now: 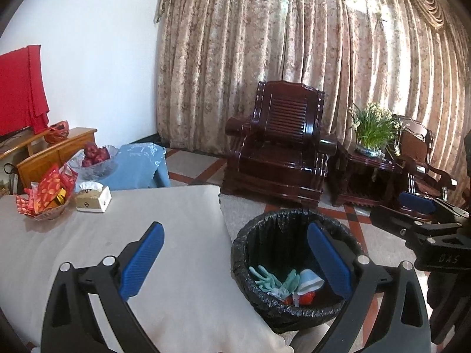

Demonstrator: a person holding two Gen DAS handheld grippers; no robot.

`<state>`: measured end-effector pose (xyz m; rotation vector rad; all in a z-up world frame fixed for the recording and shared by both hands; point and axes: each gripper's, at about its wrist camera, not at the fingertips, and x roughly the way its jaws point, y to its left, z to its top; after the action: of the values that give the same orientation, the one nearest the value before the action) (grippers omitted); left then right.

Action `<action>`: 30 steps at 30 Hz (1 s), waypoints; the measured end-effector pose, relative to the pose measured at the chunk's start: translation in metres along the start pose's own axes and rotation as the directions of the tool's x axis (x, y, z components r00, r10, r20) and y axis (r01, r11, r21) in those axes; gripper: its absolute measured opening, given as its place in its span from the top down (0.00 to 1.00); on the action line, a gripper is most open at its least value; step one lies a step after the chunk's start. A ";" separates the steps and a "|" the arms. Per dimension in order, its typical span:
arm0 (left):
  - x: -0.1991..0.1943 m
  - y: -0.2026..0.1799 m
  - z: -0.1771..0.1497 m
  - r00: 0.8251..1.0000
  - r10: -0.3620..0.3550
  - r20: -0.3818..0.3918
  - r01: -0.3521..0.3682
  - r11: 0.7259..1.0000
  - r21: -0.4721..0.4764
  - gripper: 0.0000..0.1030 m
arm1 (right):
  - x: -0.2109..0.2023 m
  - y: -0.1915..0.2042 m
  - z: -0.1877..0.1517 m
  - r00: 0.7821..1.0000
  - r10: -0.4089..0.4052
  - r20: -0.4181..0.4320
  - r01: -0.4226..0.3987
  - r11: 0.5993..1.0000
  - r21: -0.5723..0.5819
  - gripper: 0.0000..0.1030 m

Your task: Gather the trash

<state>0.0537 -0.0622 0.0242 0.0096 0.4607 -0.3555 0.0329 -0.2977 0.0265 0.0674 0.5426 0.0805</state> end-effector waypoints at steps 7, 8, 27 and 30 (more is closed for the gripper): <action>-0.007 0.000 0.004 1.000 0.006 0.021 -0.006 1.000 -0.001 0.07 | -0.003 0.007 0.004 1.000 0.004 0.012 -0.004 1.000 -0.018 0.05; -0.007 0.001 0.004 1.000 0.007 0.022 -0.007 1.000 -0.001 0.07 | -0.003 0.009 0.004 1.000 0.004 0.012 -0.004 1.000 -0.019 0.05; -0.010 0.006 0.005 0.999 0.021 0.026 -0.020 1.000 -0.008 0.07 | -0.002 0.017 0.009 1.000 0.011 0.016 -0.010 0.999 -0.030 0.05; -0.010 0.007 0.005 0.999 0.020 0.026 -0.020 1.000 -0.008 0.07 | -0.002 0.017 0.009 1.000 0.010 0.016 -0.010 0.999 -0.032 0.05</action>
<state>0.0497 -0.0529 0.0331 0.0020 0.4361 -0.3337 0.0347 -0.2812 0.0369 0.0397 0.5250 0.0981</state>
